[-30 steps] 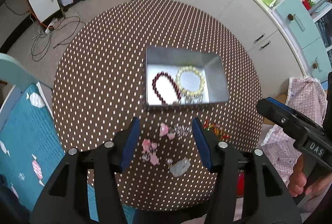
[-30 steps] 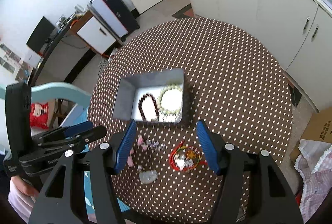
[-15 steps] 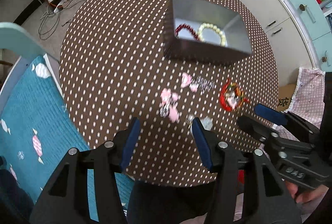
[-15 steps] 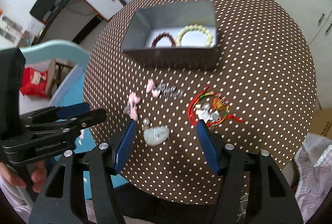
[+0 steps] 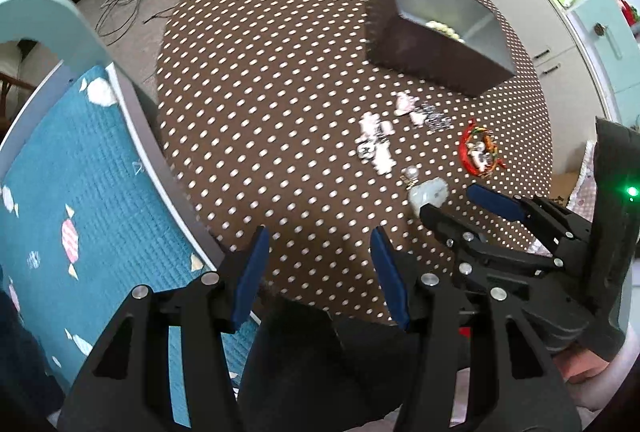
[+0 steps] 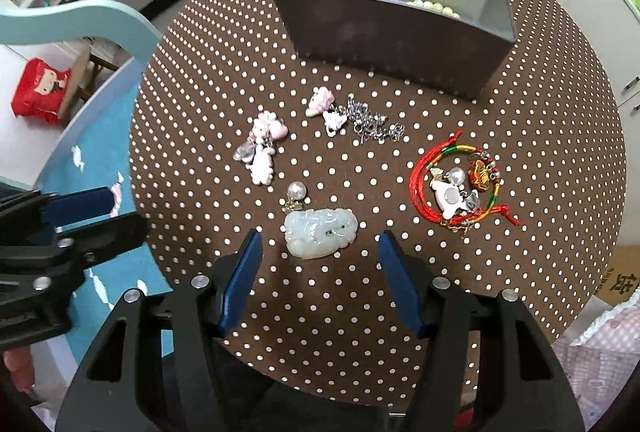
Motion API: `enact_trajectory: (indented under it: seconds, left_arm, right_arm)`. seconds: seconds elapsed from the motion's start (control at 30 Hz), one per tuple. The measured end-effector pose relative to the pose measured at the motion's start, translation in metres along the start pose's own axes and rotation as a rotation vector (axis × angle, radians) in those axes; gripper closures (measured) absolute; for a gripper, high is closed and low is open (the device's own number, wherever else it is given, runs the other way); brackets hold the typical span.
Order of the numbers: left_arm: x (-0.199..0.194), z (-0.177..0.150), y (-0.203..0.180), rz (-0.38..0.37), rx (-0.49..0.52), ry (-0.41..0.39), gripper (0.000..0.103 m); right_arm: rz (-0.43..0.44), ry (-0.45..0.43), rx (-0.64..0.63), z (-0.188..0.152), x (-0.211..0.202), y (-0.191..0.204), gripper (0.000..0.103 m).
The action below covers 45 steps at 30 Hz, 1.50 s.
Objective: Organize jewelry
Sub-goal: 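Grasp the white jade pendant with the right tool, then grasp the pink charm with the left tool while the right tool holds the jade pendant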
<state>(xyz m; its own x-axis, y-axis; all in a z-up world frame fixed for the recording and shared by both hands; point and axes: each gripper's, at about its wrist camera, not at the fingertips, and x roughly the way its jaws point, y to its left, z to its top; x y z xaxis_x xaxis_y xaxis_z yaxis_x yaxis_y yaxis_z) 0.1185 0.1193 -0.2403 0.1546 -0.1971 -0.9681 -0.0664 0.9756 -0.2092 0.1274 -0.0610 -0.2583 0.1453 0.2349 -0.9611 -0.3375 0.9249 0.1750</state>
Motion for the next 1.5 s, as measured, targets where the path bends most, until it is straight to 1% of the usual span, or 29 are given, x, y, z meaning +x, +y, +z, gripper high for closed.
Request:
enact_trajectory:
  seconds: [0.1,0.17,0.23,0.3,0.33,0.37,0.4,0.6,0.67,0.77,0.87,1.0,1.13,1.27,1.4,1.43,1.5]
  left_arm:
    - [0.002,-0.006,0.008,0.001,-0.026,0.009,0.050]
    - [0.004,-0.008,0.012,0.000,-0.042,0.015,0.050]
    - [0.006,-0.011,0.014,-0.001,-0.046,0.019,0.050]
    - [0.007,-0.012,0.013,-0.002,-0.040,0.025,0.049]
    - [0.008,-0.012,0.011,0.000,-0.036,0.029,0.048]
    - [0.009,-0.012,0.010,0.003,-0.032,0.030,0.040]
    - [0.008,-0.013,0.010,0.005,-0.028,0.026,0.037]
    - [0.008,-0.005,0.006,-0.012,-0.021,0.011,0.037]
    - [0.010,-0.002,0.002,-0.017,-0.011,0.017,0.037]
    - [0.014,0.003,-0.001,-0.031,-0.006,0.031,0.036]
    - [0.017,0.011,-0.005,-0.055,-0.004,0.024,0.036]
    - [0.024,0.026,-0.020,-0.079,0.032,0.027,0.036]
    - [0.037,0.037,-0.036,-0.093,0.062,0.056,0.037]
    - [0.054,0.047,-0.047,-0.088,0.071,0.091,0.042]
    - [0.066,0.057,-0.055,-0.065,0.069,0.135,0.056]
    - [0.069,0.059,-0.056,-0.063,0.066,0.142,0.059]
    - [0.075,0.062,-0.058,-0.041,0.058,0.163,0.062]
  right_arm:
    - [-0.050,0.012,-0.037,-0.001,0.009,0.008,0.051]
    - [-0.070,0.026,-0.054,-0.003,0.017,0.012,0.056]
    - [-0.072,0.001,-0.072,-0.007,0.018,0.017,0.057]
    - [-0.092,-0.027,-0.098,-0.009,0.019,0.020,0.059]
    - [-0.101,-0.034,-0.109,-0.010,0.019,0.021,0.060]
    - [-0.104,-0.040,-0.115,-0.009,0.019,0.021,0.062]
    - [-0.102,-0.046,-0.116,-0.010,0.018,0.020,0.062]
    - [-0.084,-0.058,-0.116,-0.008,0.017,0.021,0.063]
    - [-0.072,-0.056,-0.105,-0.009,0.014,0.015,0.063]
    - [-0.070,-0.065,-0.083,-0.014,-0.001,-0.004,0.064]
    - [-0.069,-0.083,-0.056,-0.012,-0.009,-0.014,0.064]
    - [-0.062,-0.113,-0.013,-0.009,-0.022,-0.033,0.064]
    - [-0.065,-0.134,0.024,-0.008,-0.033,-0.051,0.064]
    - [-0.074,-0.153,0.057,-0.009,-0.043,-0.072,0.064]
    - [-0.074,-0.166,0.103,-0.008,-0.050,-0.095,0.064]
    - [-0.075,-0.168,0.110,-0.004,-0.050,-0.093,0.064]
    - [-0.072,-0.169,0.122,-0.001,-0.050,-0.097,0.064]
